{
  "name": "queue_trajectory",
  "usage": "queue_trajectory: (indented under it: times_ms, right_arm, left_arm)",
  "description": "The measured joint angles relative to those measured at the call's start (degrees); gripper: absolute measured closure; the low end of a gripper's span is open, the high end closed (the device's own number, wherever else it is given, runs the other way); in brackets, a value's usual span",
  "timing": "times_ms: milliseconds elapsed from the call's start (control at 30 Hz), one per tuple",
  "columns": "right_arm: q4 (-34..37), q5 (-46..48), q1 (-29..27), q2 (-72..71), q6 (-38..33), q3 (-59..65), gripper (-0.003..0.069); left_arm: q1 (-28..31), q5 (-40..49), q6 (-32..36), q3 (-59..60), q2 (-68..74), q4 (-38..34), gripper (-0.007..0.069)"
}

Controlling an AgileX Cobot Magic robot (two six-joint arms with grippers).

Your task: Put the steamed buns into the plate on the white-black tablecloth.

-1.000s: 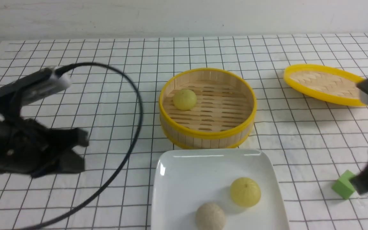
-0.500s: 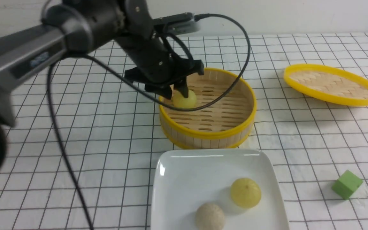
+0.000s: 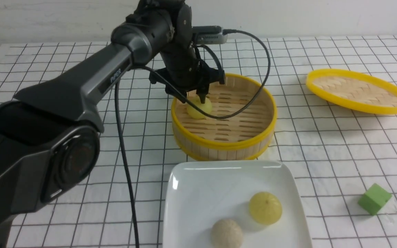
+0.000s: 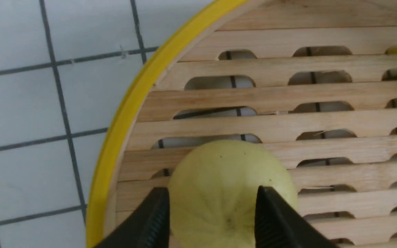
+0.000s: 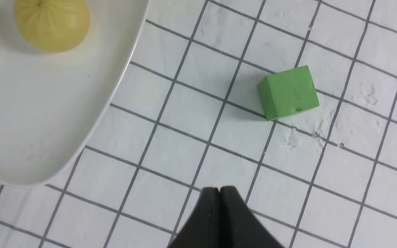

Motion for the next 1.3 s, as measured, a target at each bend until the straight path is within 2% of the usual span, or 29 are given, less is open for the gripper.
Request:
queue_trajectory:
  times_ms: [33,67,167,233,300,367,533,667,767,833,900,1000,1033,1067,1100,1167,1200,1300]
  right_arm:
    - [0.0,0.0,0.0,0.0,0.0,0.0,0.0660]
    - [0.0,0.0,0.0,0.0,0.0,0.0,0.0659]
    - [0.0,0.0,0.0,0.0,0.0,0.0,0.0658]
    - [0.0,0.0,0.0,0.0,0.0,0.0,0.0657]
    - [0.0,0.0,0.0,0.0,0.0,0.0,0.0657]
    - [0.0,0.0,0.0,0.0,0.0,0.0,0.0655]
    - [0.0,0.0,0.0,0.0,0.0,0.0,0.0653]
    - [0.0,0.0,0.0,0.0,0.0,0.0,0.0650]
    - [0.0,0.0,0.0,0.0,0.0,0.0,0.0650]
    - [0.1,-0.1,0.0,0.0,0.0,0.0,0.0650]
    - [0.3,-0.1,0.0,0.0,0.0,0.0,0.0648]
    - [0.5,-0.1,0.0,0.0,0.0,0.0,0.0647]
    - [0.5,-0.1,0.0,0.0,0.0,0.0,0.0647]
    - [0.5,0.3,0.0,-0.2,0.0,-0.2,0.0647]
    - [0.5,0.4,0.0,-0.2,0.0,-0.2,0.0647]
    - [0.5,3.3,0.0,-2.0,-0.1,-1.7,0.0649]
    - [0.5,3.7,0.0,-2.6,-0.1,-1.9,0.0650]
    - [0.5,11.6,0.0,-10.8,-0.2,-4.6,0.0667]
  left_arm:
    - [0.0,0.0,0.0,0.0,0.1,-0.1,0.0327]
    - [0.0,-0.1,-0.3,-0.1,0.8,-0.4,0.0368]
    - [0.0,0.1,-0.9,-0.5,1.4,-1.3,0.0554]
    - [0.0,1.9,-1.0,-1.1,0.4,-2.1,0.0597]
    - [0.0,4.9,-0.9,-1.9,-1.2,-2.8,0.0603]
    - [-0.2,8.2,0.3,-2.9,-5.2,-2.7,0.0605]
    - [-0.4,8.2,2.3,-1.8,-15.8,-2.3,0.0606]
    - [-2.5,8.2,3.7,8.5,-26.0,-2.0,0.0606]
    - [-7.6,8.2,3.9,25.4,-30.4,-2.5,0.0606]
    - [-9.5,7.0,3.5,30.7,-30.5,-2.6,0.0605]
    - [-12.4,1.1,1.8,39.9,-29.6,-3.4,0.0604]
    - [-14.0,-6.5,-1.4,46.9,-28.8,-3.9,0.0594]
    - [-14.0,-6.5,-1.5,46.9,-28.8,-4.0,0.0592]
    - [-14.0,-10.2,-2.9,49.5,-28.8,-4.1,0.0573]
    - [-14.0,-10.5,-3.1,49.6,-28.8,-4.1,0.0571]
    - [-14.0,-12.6,-3.9,50.8,-28.6,-3.9,0.0508]
    - [-14.0,-12.7,-3.9,50.9,-28.6,-3.9,0.0501]
    - [-14.0,-13.4,-4.1,51.0,-28.3,-3.9,0.0356]
